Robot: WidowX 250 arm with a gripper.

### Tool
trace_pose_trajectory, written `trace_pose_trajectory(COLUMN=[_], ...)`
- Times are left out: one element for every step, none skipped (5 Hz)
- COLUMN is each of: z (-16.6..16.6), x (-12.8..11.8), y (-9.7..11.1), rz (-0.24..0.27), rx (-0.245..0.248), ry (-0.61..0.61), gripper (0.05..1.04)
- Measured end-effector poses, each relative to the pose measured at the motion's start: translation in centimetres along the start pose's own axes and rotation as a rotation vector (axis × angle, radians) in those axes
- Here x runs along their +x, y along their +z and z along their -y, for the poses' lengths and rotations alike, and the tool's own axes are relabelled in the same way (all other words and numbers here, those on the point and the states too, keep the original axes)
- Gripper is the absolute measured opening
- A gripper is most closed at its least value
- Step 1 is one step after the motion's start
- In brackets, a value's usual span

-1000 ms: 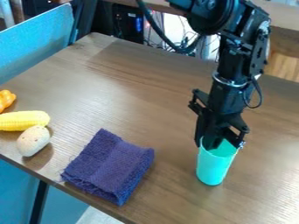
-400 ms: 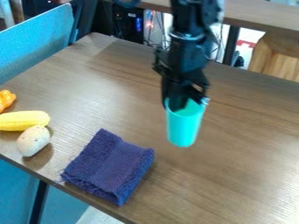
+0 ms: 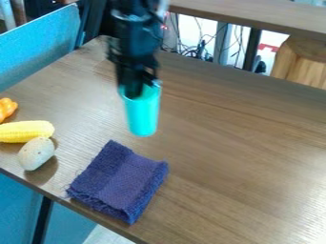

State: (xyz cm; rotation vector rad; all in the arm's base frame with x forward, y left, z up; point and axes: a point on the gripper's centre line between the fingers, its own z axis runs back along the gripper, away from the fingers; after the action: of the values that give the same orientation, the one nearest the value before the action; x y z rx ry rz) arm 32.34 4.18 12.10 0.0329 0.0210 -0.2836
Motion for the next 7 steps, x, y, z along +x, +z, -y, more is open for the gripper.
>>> trace_pose_trajectory(z=[-5.1,-8.2,-10.5,-13.2,-15.6,-17.0,-17.4], x=[-2.0,-2.8,-3.5,-4.6,-5.1,-5.5,-4.9], y=[1.0,2.5,1.8,0.8,-0.8,-2.2,-3.6], rz=[0.054,0.075,0.054,0.045,0.026,0.006,0.004], rx=[-0.034,-0.020,-0.012,0.010,-0.005,-0.018,-0.057], ry=[0.101,0.149,0.170,0.208,0.235,0.262,0.275], gripper=[0.099,0.099,0.099,0.099,0.099,0.099,0.099])
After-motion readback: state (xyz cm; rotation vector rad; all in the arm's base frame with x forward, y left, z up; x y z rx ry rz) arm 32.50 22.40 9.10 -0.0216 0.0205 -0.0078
